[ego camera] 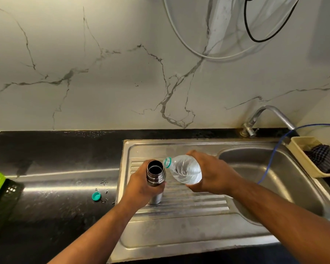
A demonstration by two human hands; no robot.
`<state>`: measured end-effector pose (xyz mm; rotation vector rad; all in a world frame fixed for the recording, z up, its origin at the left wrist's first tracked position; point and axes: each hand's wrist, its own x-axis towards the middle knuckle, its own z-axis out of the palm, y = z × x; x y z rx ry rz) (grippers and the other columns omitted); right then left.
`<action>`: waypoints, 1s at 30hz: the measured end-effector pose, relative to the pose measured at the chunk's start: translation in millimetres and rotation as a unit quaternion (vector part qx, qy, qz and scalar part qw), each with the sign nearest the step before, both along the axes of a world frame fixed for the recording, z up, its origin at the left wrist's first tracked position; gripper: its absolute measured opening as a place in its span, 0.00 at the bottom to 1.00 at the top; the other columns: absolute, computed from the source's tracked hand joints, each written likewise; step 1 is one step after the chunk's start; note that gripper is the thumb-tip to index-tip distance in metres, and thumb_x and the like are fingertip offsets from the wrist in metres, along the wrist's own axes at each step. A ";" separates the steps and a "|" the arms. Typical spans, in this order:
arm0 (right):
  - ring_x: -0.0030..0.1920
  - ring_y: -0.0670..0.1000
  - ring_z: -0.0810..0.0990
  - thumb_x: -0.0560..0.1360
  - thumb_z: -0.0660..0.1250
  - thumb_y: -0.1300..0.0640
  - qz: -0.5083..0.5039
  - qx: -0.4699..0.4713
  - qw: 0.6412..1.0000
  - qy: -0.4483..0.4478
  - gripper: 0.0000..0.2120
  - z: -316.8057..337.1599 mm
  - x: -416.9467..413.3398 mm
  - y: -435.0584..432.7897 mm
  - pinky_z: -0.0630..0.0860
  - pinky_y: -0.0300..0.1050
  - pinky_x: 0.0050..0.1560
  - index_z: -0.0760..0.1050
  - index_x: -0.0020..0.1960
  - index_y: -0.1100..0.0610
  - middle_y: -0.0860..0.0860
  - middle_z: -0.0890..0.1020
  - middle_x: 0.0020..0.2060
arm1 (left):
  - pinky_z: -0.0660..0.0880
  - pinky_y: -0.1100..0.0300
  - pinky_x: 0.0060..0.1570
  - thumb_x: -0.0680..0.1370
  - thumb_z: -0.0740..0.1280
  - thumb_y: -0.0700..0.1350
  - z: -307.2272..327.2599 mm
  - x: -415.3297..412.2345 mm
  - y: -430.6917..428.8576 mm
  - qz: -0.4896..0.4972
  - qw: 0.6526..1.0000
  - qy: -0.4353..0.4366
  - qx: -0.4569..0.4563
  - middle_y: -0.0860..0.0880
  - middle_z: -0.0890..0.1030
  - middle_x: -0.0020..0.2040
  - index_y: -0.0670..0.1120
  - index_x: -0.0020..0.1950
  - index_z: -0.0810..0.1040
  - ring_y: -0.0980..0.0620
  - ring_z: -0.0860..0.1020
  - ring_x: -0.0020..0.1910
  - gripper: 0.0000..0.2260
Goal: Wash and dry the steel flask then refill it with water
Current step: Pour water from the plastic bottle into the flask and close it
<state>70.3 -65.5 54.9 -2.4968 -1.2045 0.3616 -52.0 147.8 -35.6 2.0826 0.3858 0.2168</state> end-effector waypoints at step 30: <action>0.60 0.50 0.78 0.67 0.82 0.48 -0.014 -0.170 0.985 0.009 0.41 22.6 -3.7 23.7 0.81 0.49 0.57 0.63 0.72 0.47 0.48 0.77 0.63 | 0.78 0.62 0.55 0.67 0.81 0.47 -3.4 -0.1 -3.0 0.000 1.000 0.003 -0.002 0.63 0.78 0.54 0.63 0.65 0.67 0.58 0.79 0.53 0.34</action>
